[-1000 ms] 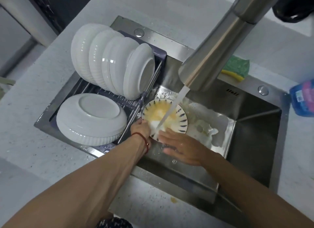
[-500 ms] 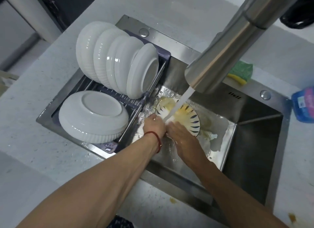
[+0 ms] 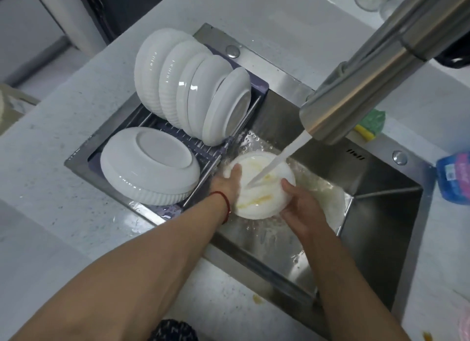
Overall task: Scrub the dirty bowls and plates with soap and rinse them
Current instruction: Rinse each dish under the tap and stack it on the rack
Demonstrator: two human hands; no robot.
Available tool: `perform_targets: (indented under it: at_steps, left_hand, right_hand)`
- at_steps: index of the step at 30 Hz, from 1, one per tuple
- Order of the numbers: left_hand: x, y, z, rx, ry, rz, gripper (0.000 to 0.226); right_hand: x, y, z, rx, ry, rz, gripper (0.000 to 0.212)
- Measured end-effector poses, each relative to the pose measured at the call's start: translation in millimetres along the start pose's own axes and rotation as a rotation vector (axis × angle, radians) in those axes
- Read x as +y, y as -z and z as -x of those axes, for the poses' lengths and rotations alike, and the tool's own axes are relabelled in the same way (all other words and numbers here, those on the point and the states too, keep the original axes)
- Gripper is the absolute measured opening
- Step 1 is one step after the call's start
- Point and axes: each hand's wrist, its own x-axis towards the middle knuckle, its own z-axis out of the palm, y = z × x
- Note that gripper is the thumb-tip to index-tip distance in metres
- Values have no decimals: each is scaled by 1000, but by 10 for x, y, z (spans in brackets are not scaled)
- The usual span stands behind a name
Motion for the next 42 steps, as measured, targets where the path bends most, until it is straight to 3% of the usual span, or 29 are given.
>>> perform_targets:
  at_steps: [4, 6, 8, 11, 13, 16, 19, 20, 22, 24, 28, 31, 34, 37, 39, 42]
  left_hand:
    - [-16, -9, 4, -29, 201, 326, 86]
    - [22, -22, 82, -25, 234, 402, 75]
    - [24, -58, 139, 22, 209, 440, 72]
    - [0, -76, 172, 91, 179, 418, 82]
    - [-46, -56, 196, 111, 141, 388, 82]
    - [-217, -81, 212, 115, 70, 202, 67]
    - [-244, -105, 298, 110, -7, 94, 50]
    - [-242, -107, 316, 110, -49, 38, 49]
    - [-251, -133, 346, 82, -123, -107, 51]
    - [-256, -167, 403, 69, -198, -238, 40]
    - [-181, -147, 435, 116, -268, -341, 15]
    - [-143, -53, 374, 62, -256, -349, 23]
    - [-135, -41, 442, 20, -279, -349, 24]
    - [-65, -34, 540, -48, -339, -261, 37]
    - [36, 0, 514, -68, -310, -178, 48]
    - [164, 66, 376, -104, -174, 19, 56]
  right_hand:
    - [-89, 36, -254, 133, 5, 168, 22]
    - [-33, -56, -419, 292, 39, 454, 24]
    - [130, -207, -507, 378, 99, 906, 48]
    - [630, -396, -419, 311, 190, 1354, 55]
    - [827, -340, -355, 281, 260, 1469, 61]
    - [696, -209, -539, 355, 122, 1184, 57]
    - [540, -292, -639, 293, 44, 984, 63]
    - [487, -358, -628, 237, 51, 896, 66]
    - [361, -600, -503, 74, 42, 779, 49]
    - [220, -787, -484, -8, 68, 944, 31]
    - [235, -981, -449, 52, 194, 1276, 36]
    - [315, -1031, -281, -56, 238, 1410, 44]
    - [190, -934, -373, -51, 192, 1335, 41]
    - [-41, -685, -663, 138, 49, 955, 25]
    - [-71, -417, -702, 150, 5, 783, 19]
    - [42, -36, -470, 133, -132, 441, 50]
